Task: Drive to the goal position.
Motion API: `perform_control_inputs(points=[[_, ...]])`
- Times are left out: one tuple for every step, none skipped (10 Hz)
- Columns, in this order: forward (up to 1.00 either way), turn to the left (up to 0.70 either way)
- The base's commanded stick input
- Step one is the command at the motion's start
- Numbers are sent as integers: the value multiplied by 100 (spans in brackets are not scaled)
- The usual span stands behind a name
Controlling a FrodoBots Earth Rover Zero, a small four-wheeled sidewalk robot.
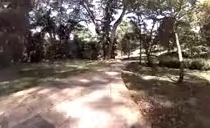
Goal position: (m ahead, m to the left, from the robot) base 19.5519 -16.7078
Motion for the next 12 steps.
perform_control_inputs(points=[[50,0],[50,0],[50,0],[50,0],[50,0],[50,0],[50,0],[50,0],[50,-50],[50,-50],[50,-50],[50,-46]])
